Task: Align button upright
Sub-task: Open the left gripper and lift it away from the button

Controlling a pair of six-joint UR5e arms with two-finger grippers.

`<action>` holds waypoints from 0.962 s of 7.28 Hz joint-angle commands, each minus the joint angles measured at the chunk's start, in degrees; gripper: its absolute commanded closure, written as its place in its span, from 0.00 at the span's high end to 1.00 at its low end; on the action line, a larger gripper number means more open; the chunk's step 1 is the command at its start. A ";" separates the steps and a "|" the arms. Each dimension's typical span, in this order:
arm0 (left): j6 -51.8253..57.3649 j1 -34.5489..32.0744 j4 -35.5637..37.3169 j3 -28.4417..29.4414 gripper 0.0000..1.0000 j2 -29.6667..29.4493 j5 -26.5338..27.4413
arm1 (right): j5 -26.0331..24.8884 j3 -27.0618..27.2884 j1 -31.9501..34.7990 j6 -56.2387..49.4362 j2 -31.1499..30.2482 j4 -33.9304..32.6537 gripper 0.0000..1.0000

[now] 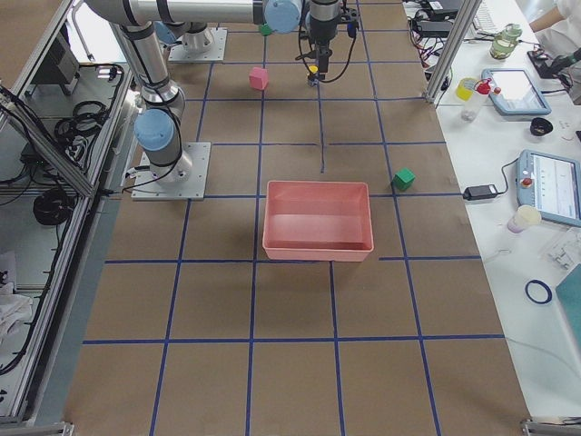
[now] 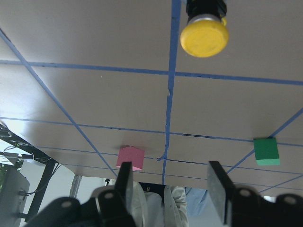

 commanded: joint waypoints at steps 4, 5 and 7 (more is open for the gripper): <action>-21.13 14.26 1.10 0.50 0.70 11.27 -17.86 | 0.05 0.00 0.00 0.00 0.00 0.02 1.00; -29.29 17.87 1.36 1.73 0.79 13.12 -24.99 | -0.04 0.00 0.00 0.00 0.00 0.11 1.00; -38.65 22.46 6.71 2.27 1.00 15.33 -31.90 | 0.05 0.00 0.00 0.00 0.00 0.02 1.00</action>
